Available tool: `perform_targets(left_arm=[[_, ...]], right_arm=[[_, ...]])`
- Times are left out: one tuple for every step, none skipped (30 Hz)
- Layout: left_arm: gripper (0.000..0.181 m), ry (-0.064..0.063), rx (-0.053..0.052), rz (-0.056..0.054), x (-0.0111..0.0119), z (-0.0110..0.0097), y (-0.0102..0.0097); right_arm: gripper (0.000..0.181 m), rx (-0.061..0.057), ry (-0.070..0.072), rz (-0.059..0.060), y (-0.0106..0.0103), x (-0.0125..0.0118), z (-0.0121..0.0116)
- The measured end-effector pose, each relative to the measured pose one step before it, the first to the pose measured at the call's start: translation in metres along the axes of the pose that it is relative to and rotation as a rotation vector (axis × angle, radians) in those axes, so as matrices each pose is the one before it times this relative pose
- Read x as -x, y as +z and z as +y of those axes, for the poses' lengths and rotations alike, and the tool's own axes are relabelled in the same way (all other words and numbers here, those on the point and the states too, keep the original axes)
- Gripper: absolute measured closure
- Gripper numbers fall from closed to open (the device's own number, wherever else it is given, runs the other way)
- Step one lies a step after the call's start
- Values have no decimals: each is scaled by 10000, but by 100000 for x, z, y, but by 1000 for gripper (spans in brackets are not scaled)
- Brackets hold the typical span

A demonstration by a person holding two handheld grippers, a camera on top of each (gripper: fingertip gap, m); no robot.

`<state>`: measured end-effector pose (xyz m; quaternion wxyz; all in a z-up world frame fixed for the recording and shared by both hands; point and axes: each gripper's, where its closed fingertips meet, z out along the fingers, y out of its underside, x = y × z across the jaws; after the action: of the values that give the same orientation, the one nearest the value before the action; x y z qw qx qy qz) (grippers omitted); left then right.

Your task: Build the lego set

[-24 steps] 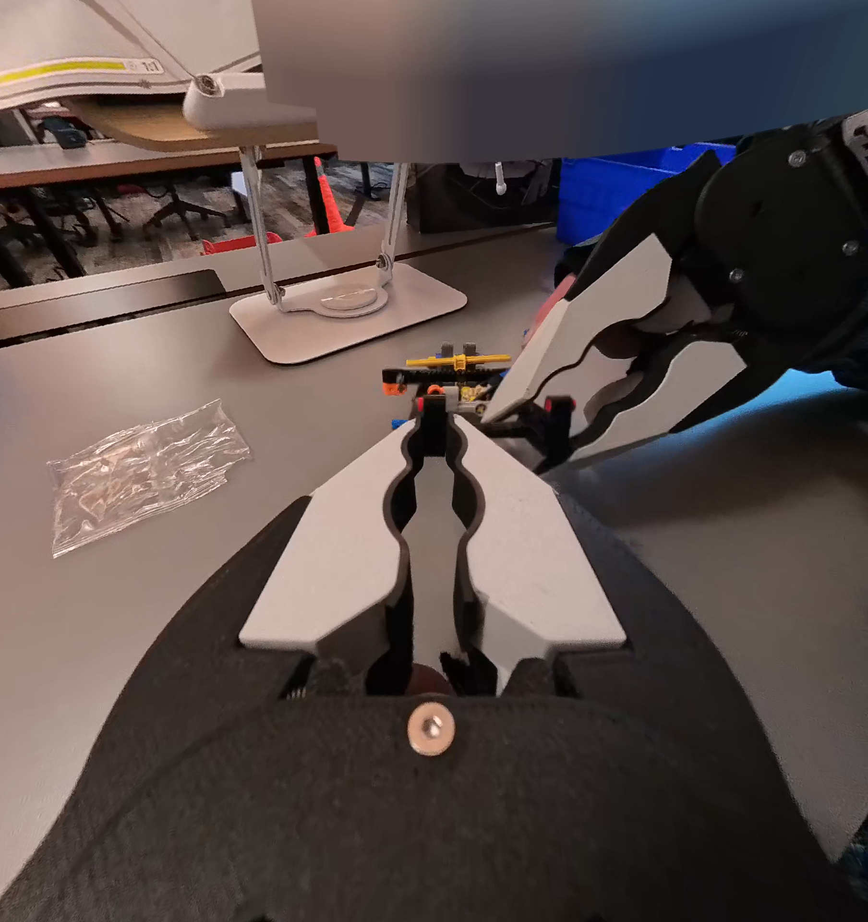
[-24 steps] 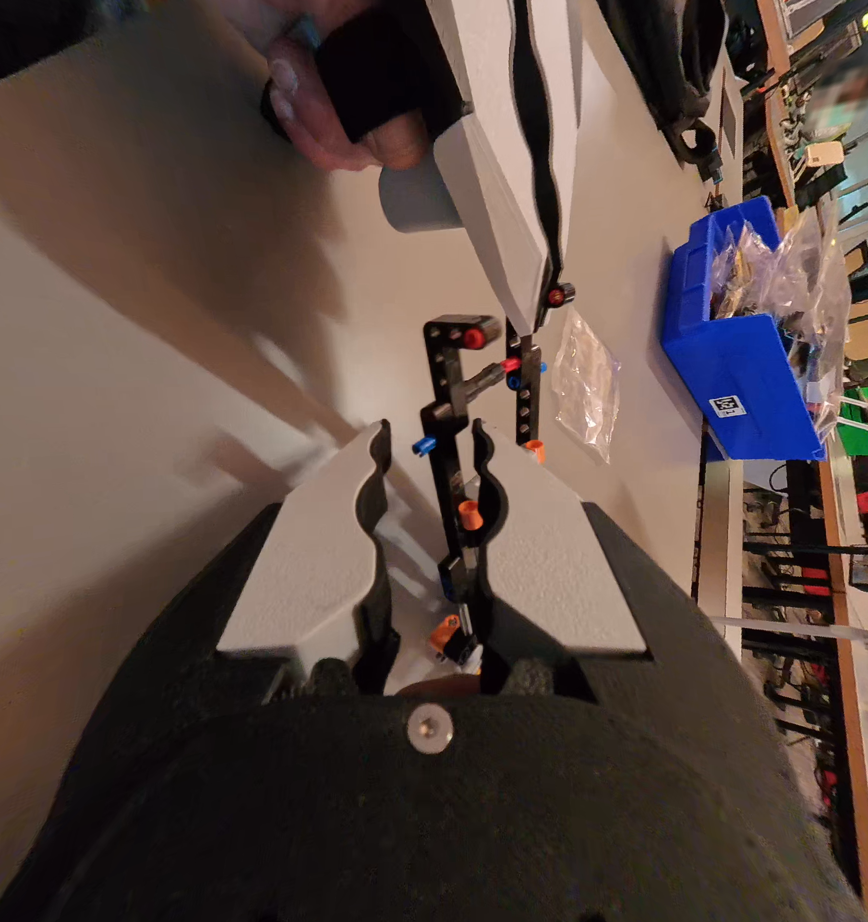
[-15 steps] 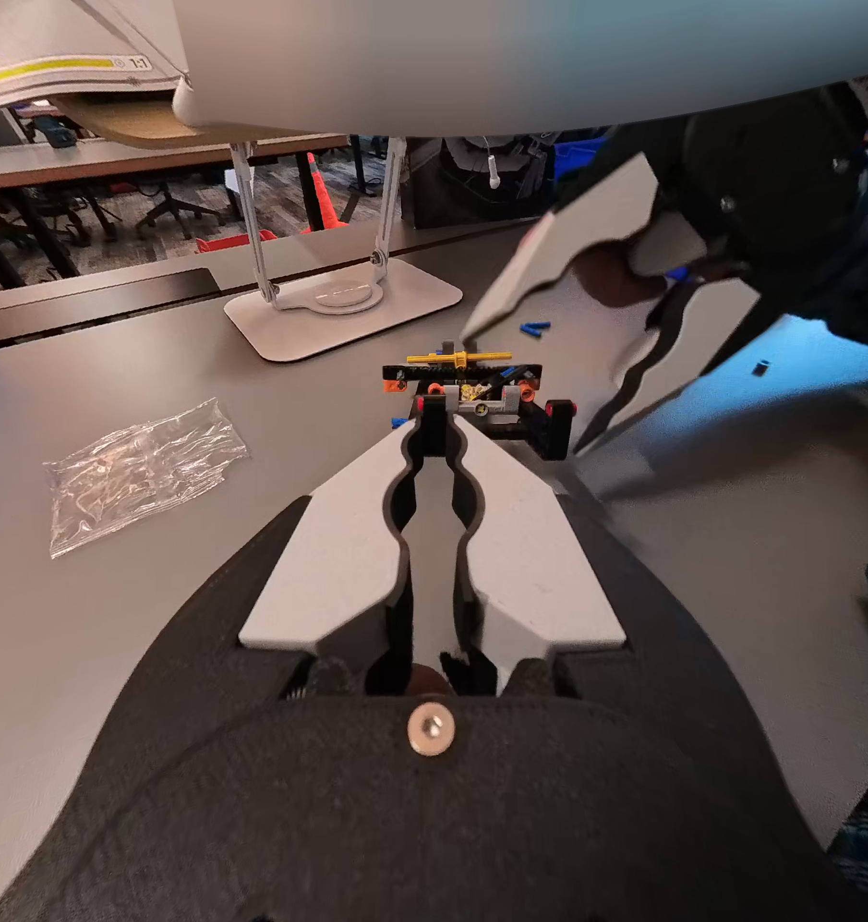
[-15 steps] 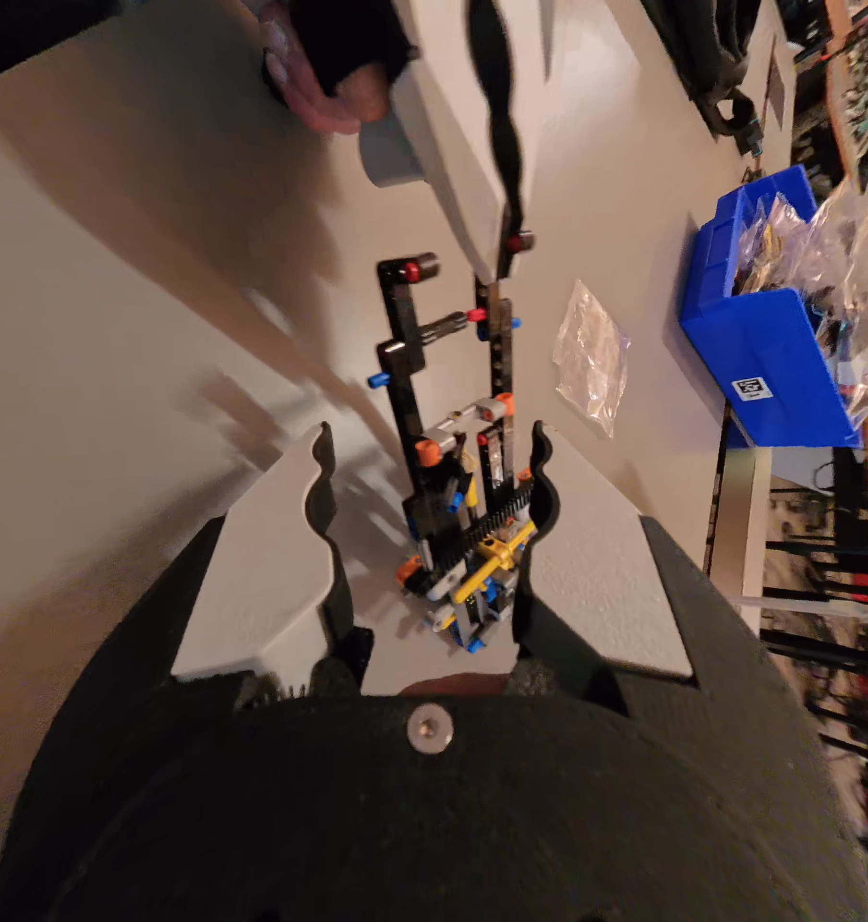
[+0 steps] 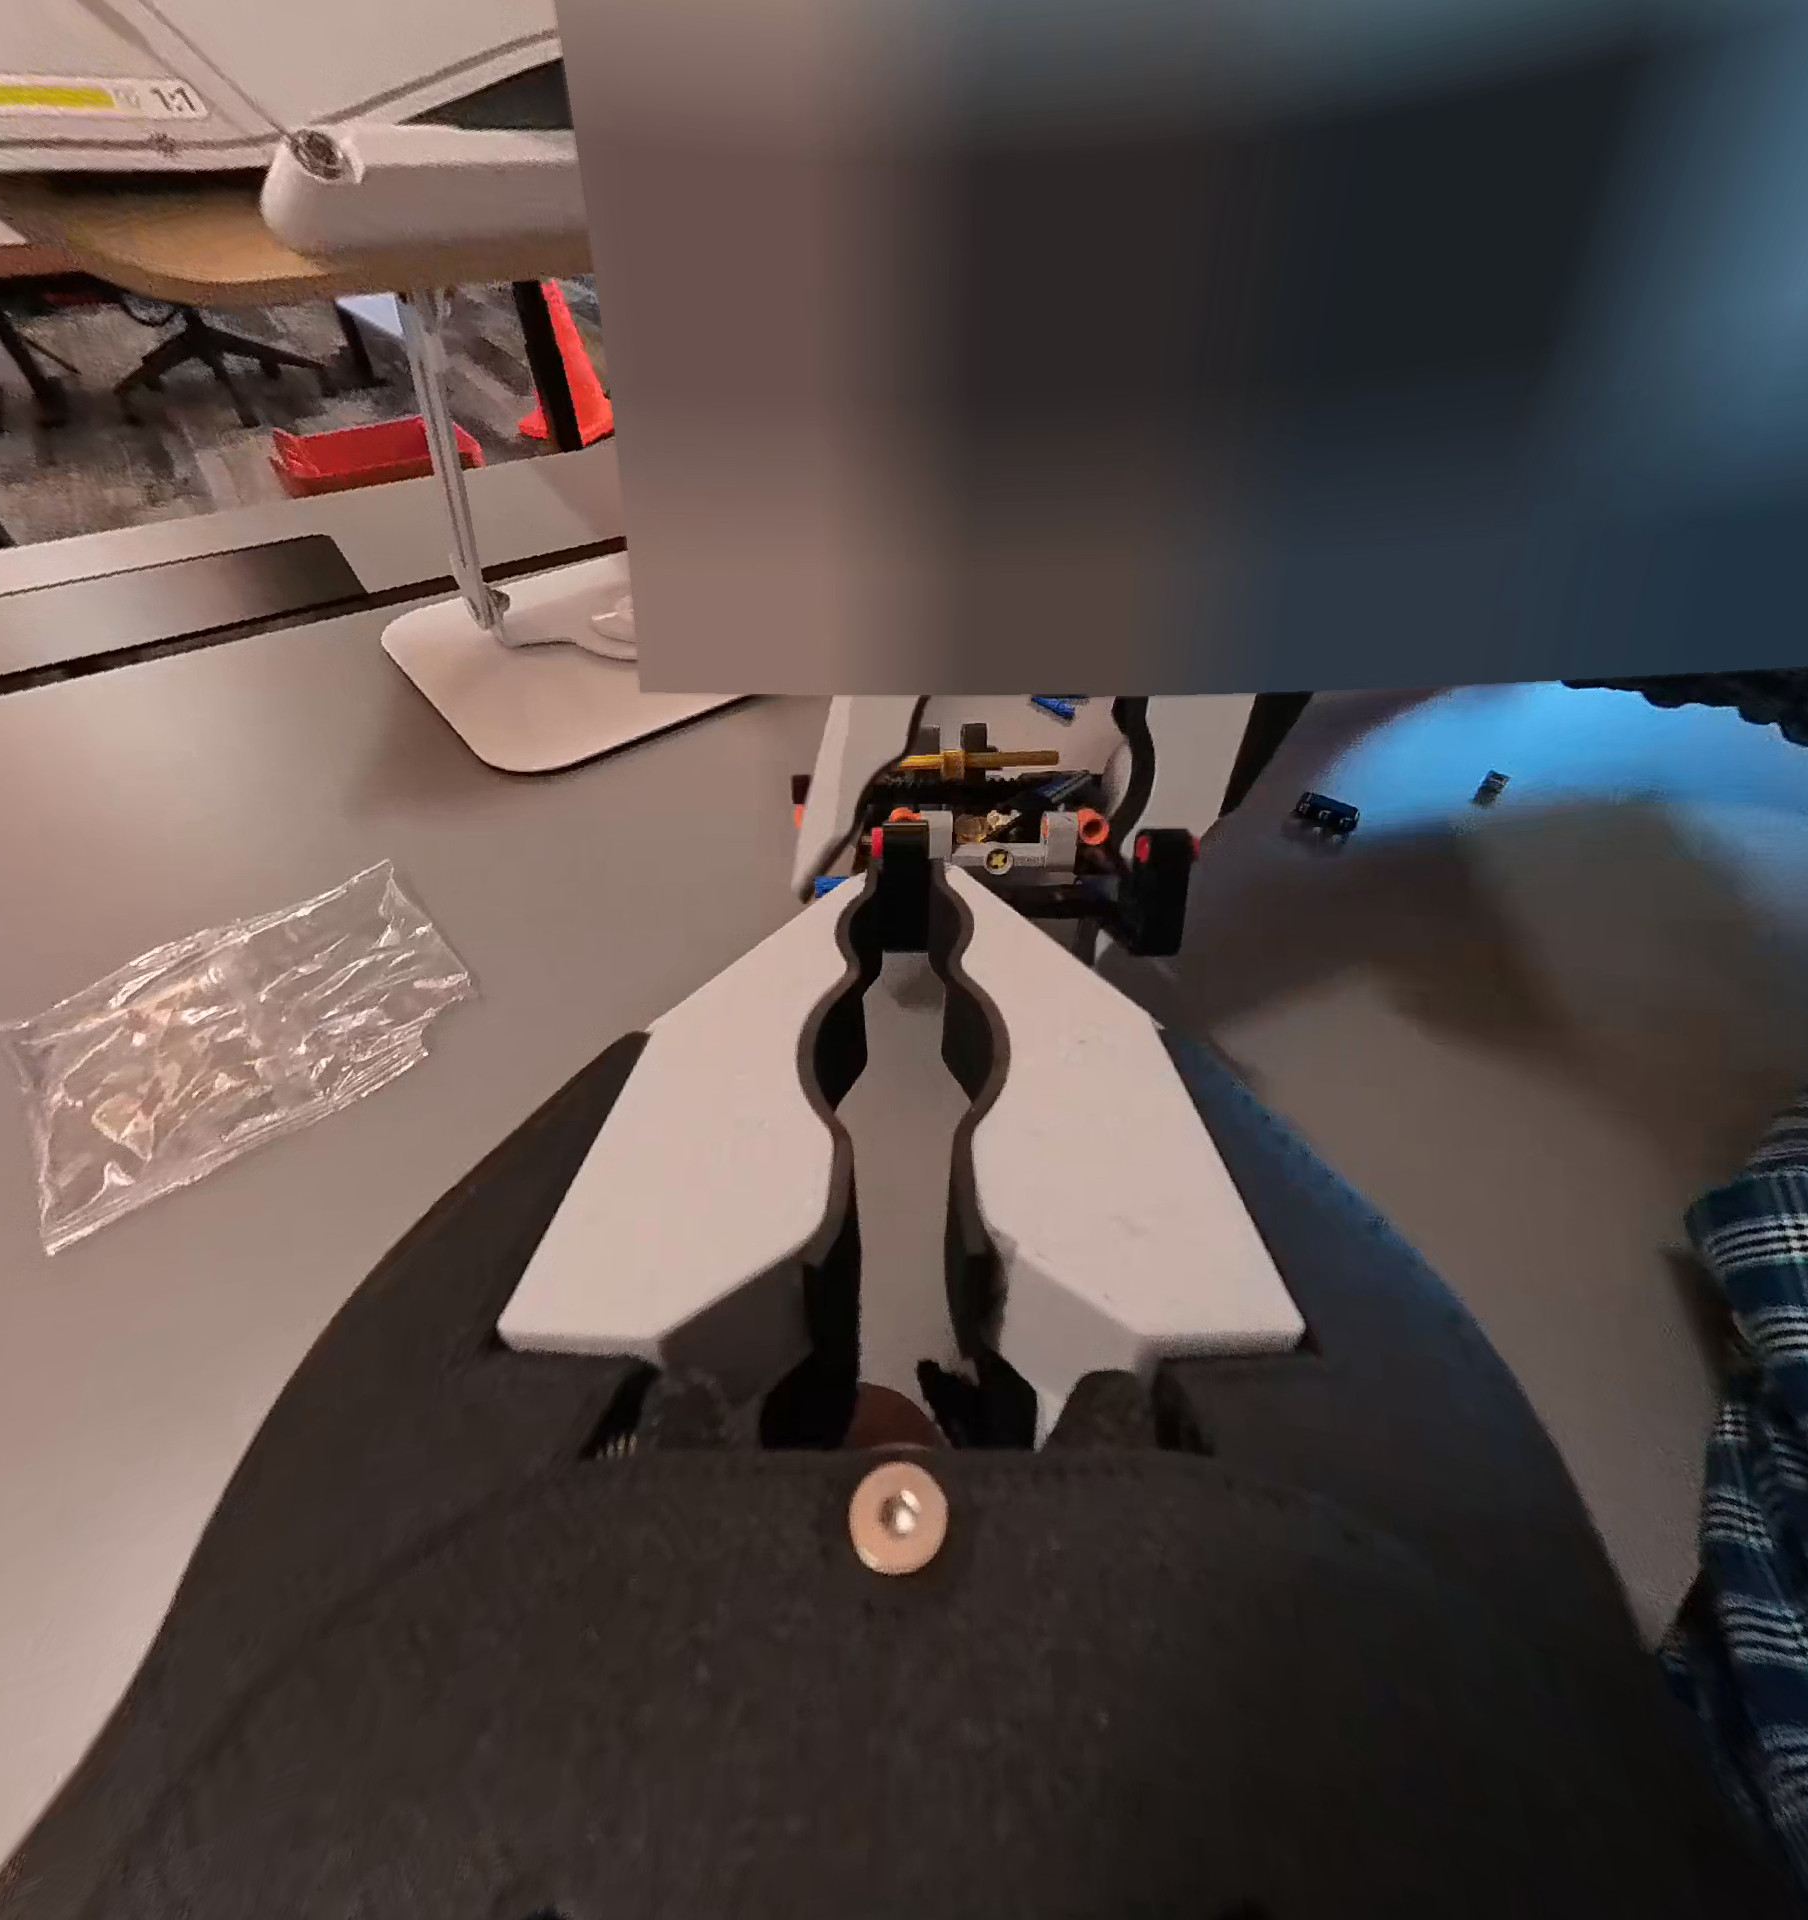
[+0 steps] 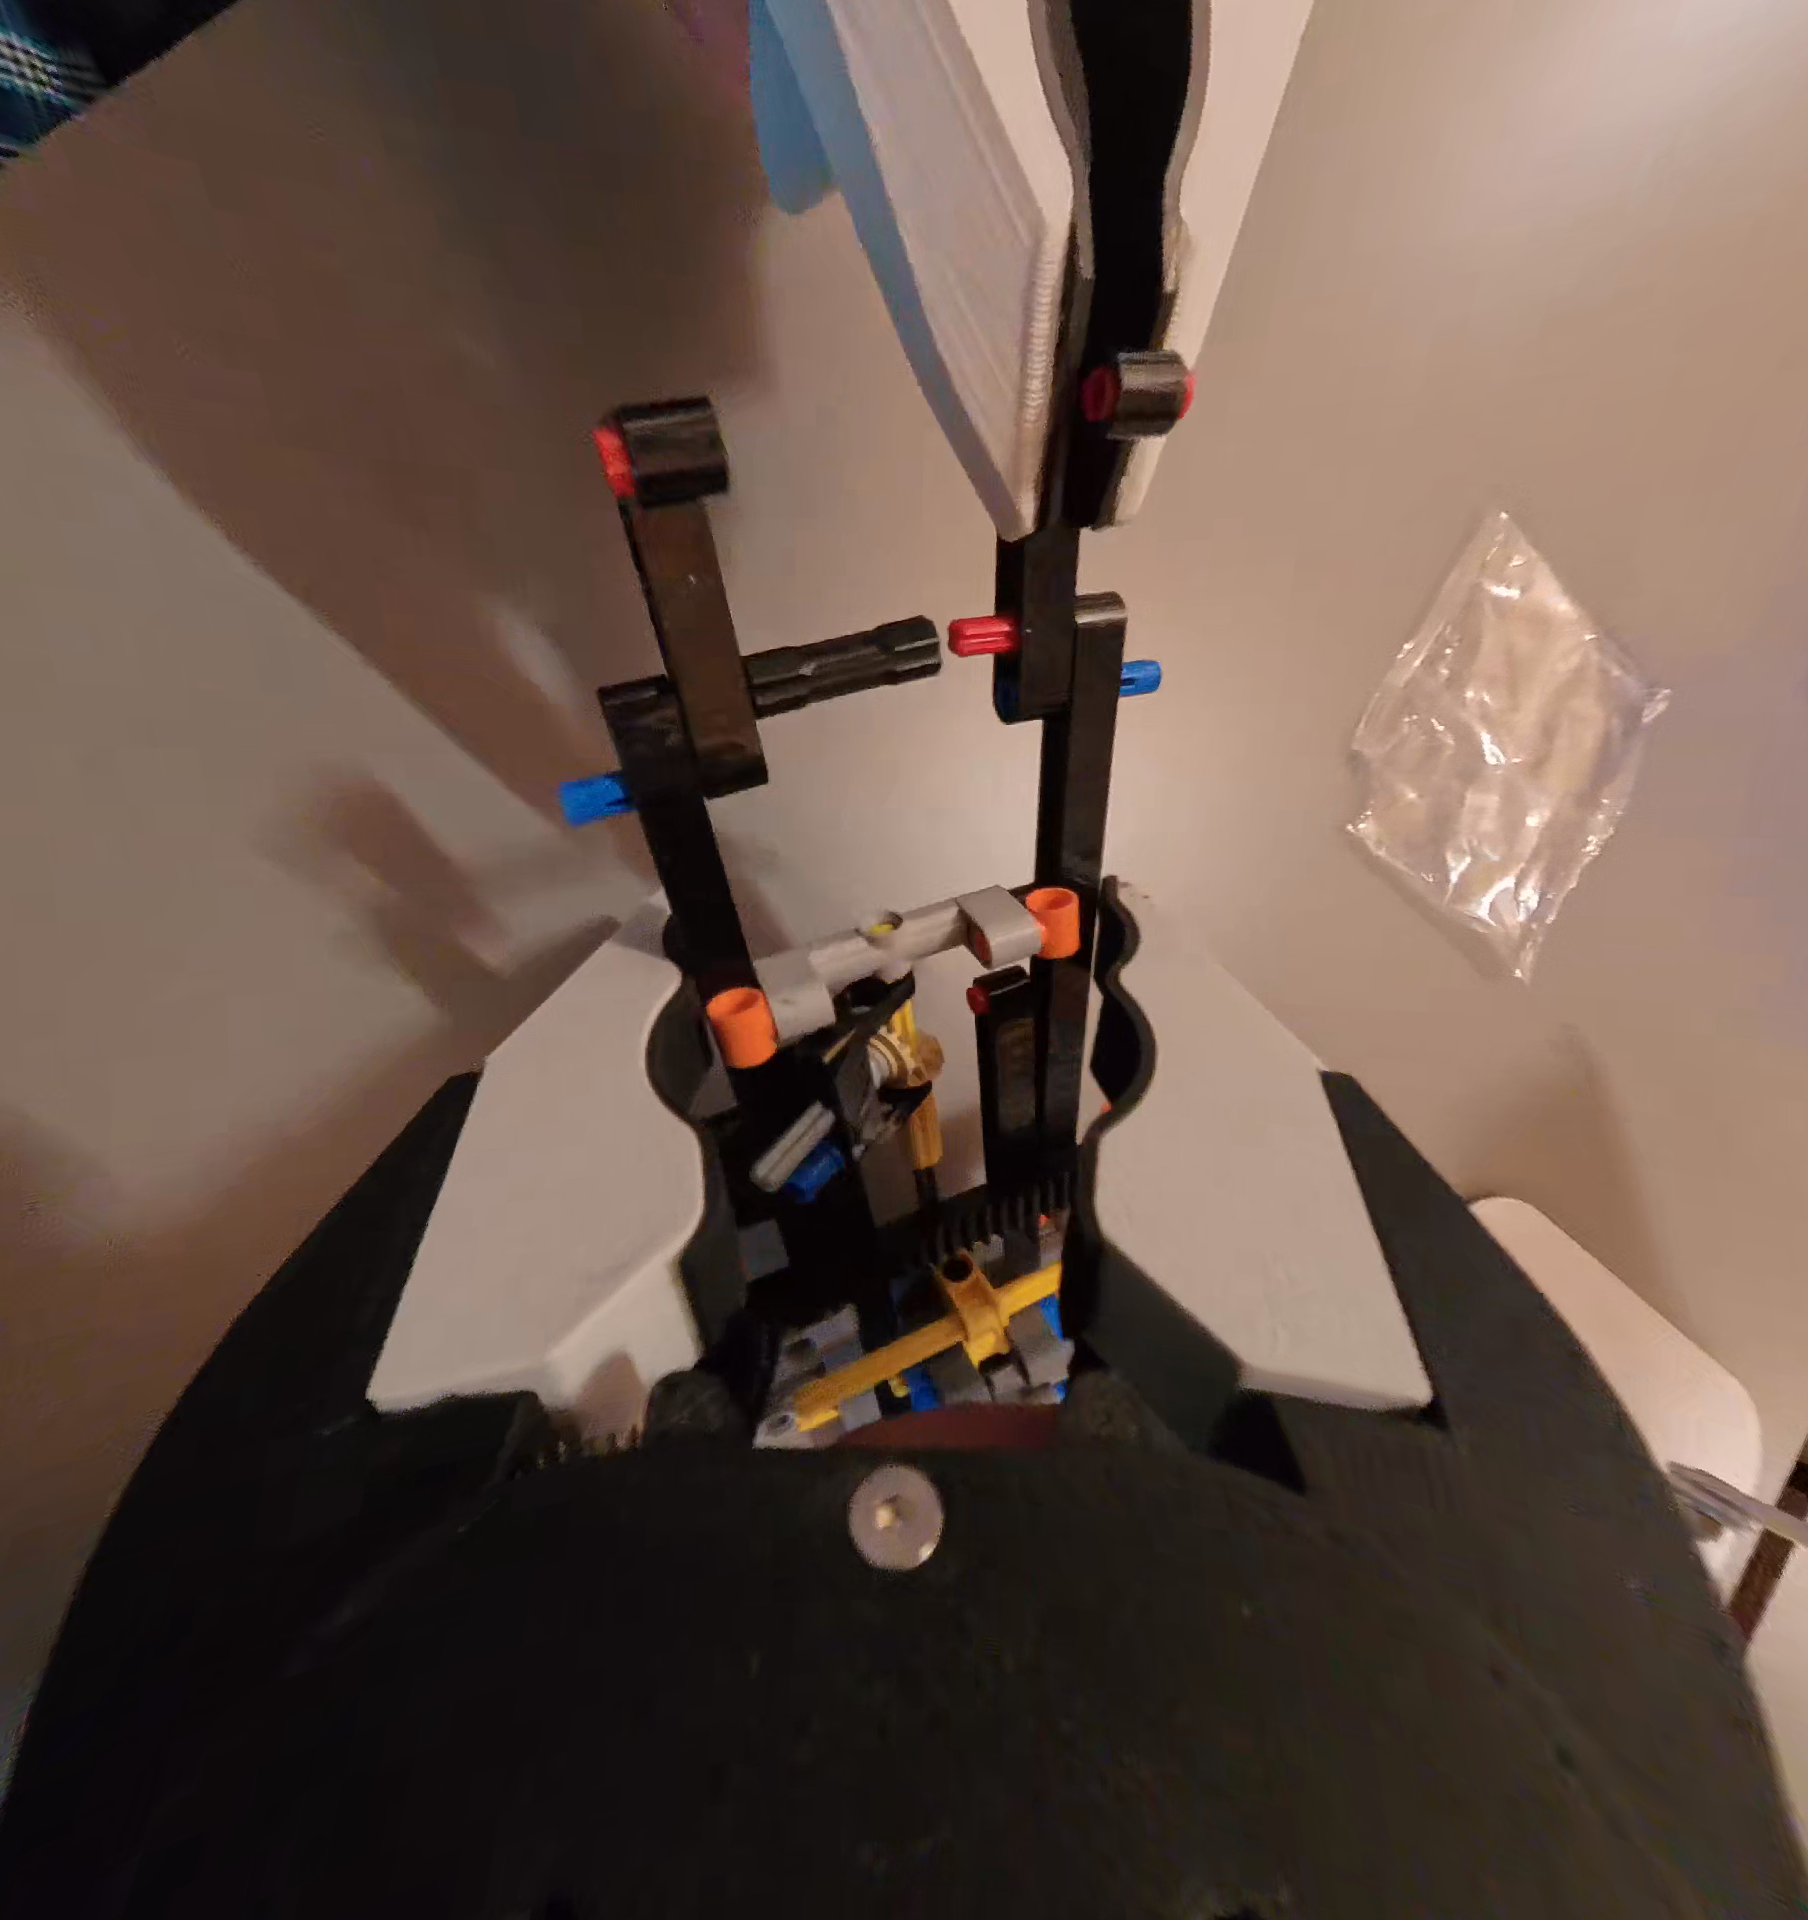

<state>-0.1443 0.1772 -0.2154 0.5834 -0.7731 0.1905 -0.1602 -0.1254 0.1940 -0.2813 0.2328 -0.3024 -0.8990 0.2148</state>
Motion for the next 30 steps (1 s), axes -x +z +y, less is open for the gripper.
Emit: perform_targets(left_arm=[[176,20,10,-12,41,-16,26],[176,-45,11,35,19,34,-11],[176,-40,-40,16,11,-23,-21],[176,-50,-23,28,-22,-37,-15],[176,17,27,6,-47,16,29],[176,45,-4,-32,-26,-18,22],[176,-44,-29,-8,-25,-67,4],[176,-64,2,14,-14,28,12],[176,-30,-20,-29,39,3,12],[176,-6,18,0,-74,38,30],[176,-17,19,-48,-30,66,47],[176,-55,-23,-40,7,28,28],[176,-84,-50,24,-8,-40,-15],[176,-47,-15,12,25,-44,-2],[176,-17,-7,-35,100,-81,-16],[176,-22,26,5,3,-27,20],[176,9,-88,-30,36,-145,-10],[176,-41,-169,-35,104,-251,-50],[176,-96,-225,52,1,-352,-82],[172,-32,-340,148,-141,-601,-189],[167,27,-311,104,-42,-671,-285],[159,-26,-296,10,226,-649,-361],[155,-177,-209,87,244,-442,-351],[153,-275,-149,115,301,-188,-252],[152,-209,-112,58,359,-18,-134],[152,-85,-97,122,150,11,9],[151,19,-68,196,-76,-40,143],[151,129,-46,130,-82,-128,265],[151,202,15,162,-169,-154,389],[152,190,36,220,-259,-220,479]], right_arm=[[110,-140,56,-27,42,-18,-23],[111,-135,92,-63,-38,4,-50],[111,-107,65,-51,-73,4,-85],[111,-62,21,-69,-31,63,-33],[112,-11,-33,-50,-16,59,29],[112,-34,-38,35,-29,-61,1],[112,-87,37,-30,3,14,-37],[112,-72,8,4,-10,-16,-13],[112,-37,-38,82,22,-86,13],[112,1,-31,-16,36,64,62],[113,-9,-9,30,39,-34,57],[112,-27,-15,47,10,-40,7],[112,-86,25,-23,-22,33,-57],[113,-77,18,56,-28,-83,-46],[113,-43,46,34,19,-31,-22],[113,-27,27,-4,-12,5,-25],[113,-109,42,72,-117,-140,-116],[113,-189,130,35,-159,-130,-201],[113,-229,169,-24,-181,-35,-317],[113,-240,148,51,-207,-138,-373],[113,-231,232,38,-240,-169,-363],[113,-318,306,-64,-279,-67,-437],[113,-375,366,-145,-282,17,-509],[113,-417,332,-147,-330,35,-593],[113,-500,419,-304,-359,226,-790],[113,-526,416,-396,-315,361,-887],[113,-446,275,-241,-214,163,-748],[113,-299,290,-320,-112,259,-457],[113,-266,340,-410,-51,340,-312],[113,-341,330,-414,-46,326,-307]])
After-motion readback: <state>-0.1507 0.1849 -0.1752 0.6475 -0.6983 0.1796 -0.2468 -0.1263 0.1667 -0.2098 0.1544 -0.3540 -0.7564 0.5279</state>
